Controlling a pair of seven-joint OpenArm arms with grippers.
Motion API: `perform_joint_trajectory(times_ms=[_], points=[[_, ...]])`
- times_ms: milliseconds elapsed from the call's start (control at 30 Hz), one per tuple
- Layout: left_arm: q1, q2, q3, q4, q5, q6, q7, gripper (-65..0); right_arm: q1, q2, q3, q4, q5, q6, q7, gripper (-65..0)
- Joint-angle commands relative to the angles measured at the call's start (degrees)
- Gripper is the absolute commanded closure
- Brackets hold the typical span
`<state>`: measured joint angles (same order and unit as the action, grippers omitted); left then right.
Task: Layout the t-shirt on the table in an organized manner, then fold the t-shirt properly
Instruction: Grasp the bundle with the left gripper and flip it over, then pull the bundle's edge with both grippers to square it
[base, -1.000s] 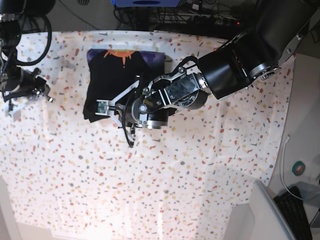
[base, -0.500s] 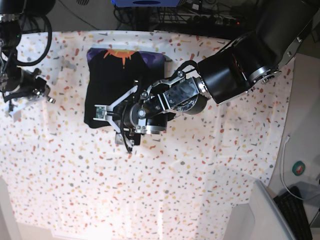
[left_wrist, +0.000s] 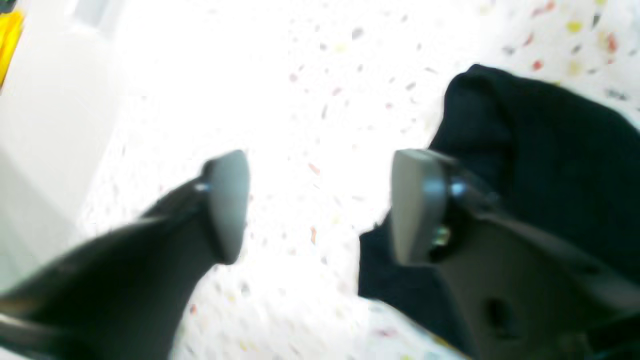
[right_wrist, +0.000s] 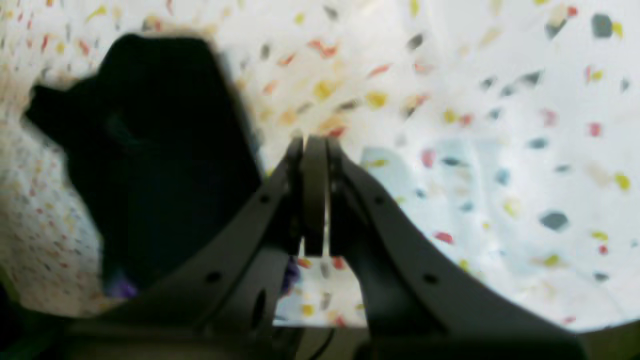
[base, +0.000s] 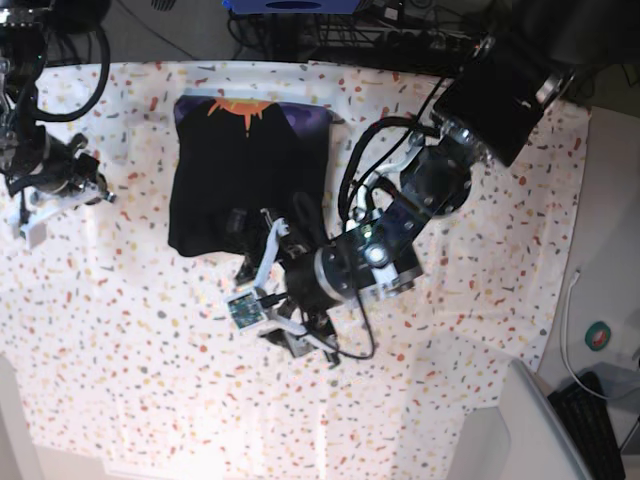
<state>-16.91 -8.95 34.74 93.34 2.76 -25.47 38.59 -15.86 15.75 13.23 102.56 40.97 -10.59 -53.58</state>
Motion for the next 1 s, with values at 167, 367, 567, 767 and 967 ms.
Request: perform_joint_trajectory(times_ms=[167,367,567,767,967], points=[[17.48,0.55,-9.38,10.18,-0.26,0.20,-0.39,0.0,-2.47,0.56,-11.26,6.75,0.48,0.61,0.70,0.0],[25.39,0.64,-9.29,7.36,-0.26,0.46,-4.35,0.0,-2.82,0.21,-21.01,6.32,-4.44,0.61,3.52,0.0],[28.64,0.38,-9.20,1.91,0.09,0.46,-7.78,0.0,-4.58,0.21,-25.15,5.96,-4.71,0.61,4.66,0.0],[28.47,0.29,-9.29,-0.99,0.18,0.55,-7.78,0.0,-4.67,0.21,-25.41,-0.54,-4.71,0.61,7.56,0.0],[28.12,0.29,-9.38,-4.68,0.18,0.55,-7.78,0.0,-4.85,0.21,-25.50,-5.64,-4.71,0.61,10.99,0.0]])
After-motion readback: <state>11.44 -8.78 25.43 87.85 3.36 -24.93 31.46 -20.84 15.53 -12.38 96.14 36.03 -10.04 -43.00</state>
